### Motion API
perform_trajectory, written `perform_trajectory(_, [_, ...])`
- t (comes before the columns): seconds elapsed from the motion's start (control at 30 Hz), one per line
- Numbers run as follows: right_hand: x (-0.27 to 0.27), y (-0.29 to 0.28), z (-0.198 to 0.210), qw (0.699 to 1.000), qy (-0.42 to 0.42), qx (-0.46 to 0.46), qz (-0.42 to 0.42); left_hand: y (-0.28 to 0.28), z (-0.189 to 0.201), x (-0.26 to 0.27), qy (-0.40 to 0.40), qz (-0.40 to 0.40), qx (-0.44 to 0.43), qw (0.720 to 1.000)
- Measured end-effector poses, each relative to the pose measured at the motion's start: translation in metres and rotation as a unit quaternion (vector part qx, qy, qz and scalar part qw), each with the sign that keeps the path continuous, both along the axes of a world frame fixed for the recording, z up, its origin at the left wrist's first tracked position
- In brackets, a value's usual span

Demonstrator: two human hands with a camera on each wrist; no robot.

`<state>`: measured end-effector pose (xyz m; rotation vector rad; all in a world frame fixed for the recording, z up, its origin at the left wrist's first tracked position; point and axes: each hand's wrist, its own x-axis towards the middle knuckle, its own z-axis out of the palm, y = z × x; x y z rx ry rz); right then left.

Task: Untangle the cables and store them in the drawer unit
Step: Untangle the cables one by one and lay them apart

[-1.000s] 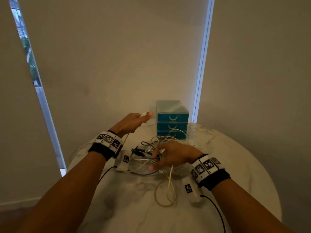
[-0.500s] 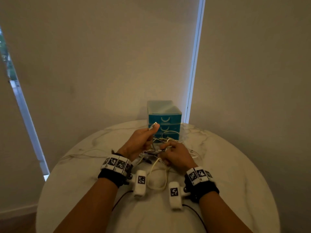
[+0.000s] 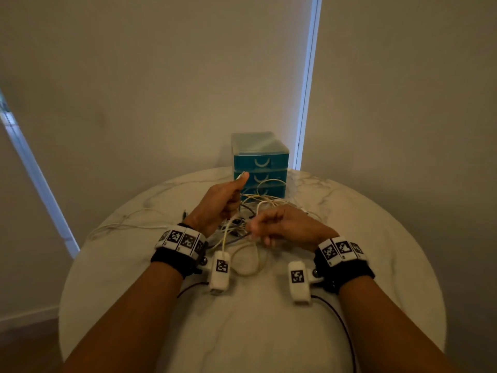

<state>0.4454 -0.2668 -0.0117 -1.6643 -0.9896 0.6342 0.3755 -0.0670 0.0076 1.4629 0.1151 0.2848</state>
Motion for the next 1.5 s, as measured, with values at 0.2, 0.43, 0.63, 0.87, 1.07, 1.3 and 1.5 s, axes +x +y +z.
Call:
perform_trajectory(0.2, [0.013,0.000,0.000,0.938,0.050,0.219,-0.264,-0.008,0.013,-0.014,-0.019,-0.069,0.032,0.997])
perform_trajectory(0.43, [0.004,0.009,0.004,0.901,0.093,0.271,-0.326,-0.014,0.013,-0.021,-0.051,-0.029,0.133,0.989])
perform_trajectory(0.63, [-0.006,0.013,0.009,0.941,0.056,0.223,-0.247,-0.012,0.016,-0.021,-0.091,0.069,0.089,0.989])
perform_trajectory(0.87, [-0.011,0.027,0.000,0.957,-0.102,0.093,-0.256,-0.016,0.021,-0.022,-0.098,0.080,0.054,0.991])
perform_trajectory(1.07, [0.000,0.013,0.009,0.890,-0.045,0.246,-0.382,-0.014,0.020,-0.027,-0.007,-0.044,0.192,0.980])
perform_trajectory(1.3, [0.003,0.004,0.028,0.840,0.135,0.421,-0.314,-0.009,0.013,-0.020,-0.012,-0.033,0.174,0.984])
perform_trajectory(1.5, [0.010,-0.016,0.037,0.808,0.204,0.456,-0.311,0.001,0.008,-0.020,-0.048,0.056,0.150,0.986])
